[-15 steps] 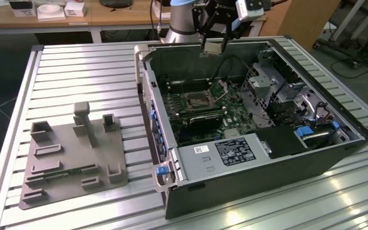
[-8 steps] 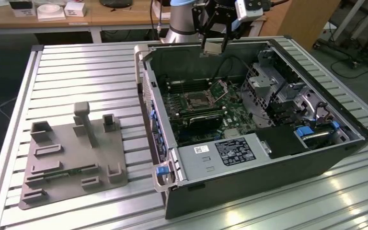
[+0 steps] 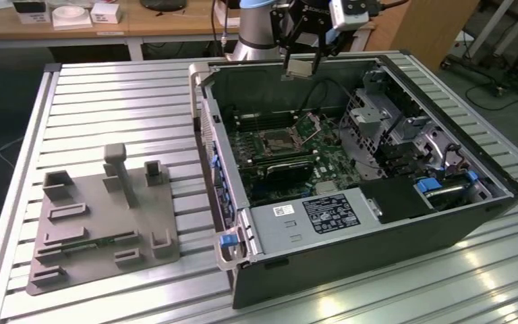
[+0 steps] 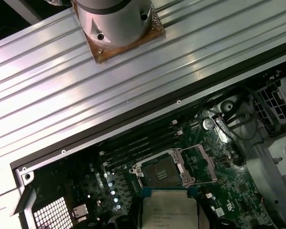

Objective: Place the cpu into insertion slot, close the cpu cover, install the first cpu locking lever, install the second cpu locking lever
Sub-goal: 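Place the cpu into insertion slot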

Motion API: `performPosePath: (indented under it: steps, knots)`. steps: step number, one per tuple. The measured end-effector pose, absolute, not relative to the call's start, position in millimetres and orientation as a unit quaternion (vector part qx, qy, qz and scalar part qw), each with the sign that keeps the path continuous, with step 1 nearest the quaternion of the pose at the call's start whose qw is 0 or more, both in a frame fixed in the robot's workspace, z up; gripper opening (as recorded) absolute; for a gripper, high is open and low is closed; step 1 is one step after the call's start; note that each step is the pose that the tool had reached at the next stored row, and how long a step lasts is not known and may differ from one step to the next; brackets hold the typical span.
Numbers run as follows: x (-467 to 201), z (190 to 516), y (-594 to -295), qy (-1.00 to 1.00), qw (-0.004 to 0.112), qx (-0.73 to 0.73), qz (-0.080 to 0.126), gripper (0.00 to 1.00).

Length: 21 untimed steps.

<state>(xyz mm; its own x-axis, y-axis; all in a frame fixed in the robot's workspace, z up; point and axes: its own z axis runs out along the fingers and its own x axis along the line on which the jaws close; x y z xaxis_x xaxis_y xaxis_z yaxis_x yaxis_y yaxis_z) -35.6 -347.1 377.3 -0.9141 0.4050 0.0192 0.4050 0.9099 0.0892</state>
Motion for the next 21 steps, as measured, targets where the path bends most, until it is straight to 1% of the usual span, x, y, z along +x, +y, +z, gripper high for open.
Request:
performPosePath:
  steps: [21]
  knots:
    - [-35.6,376.7,-347.1,-0.960,-0.003,-0.278,-0.046,0.54]
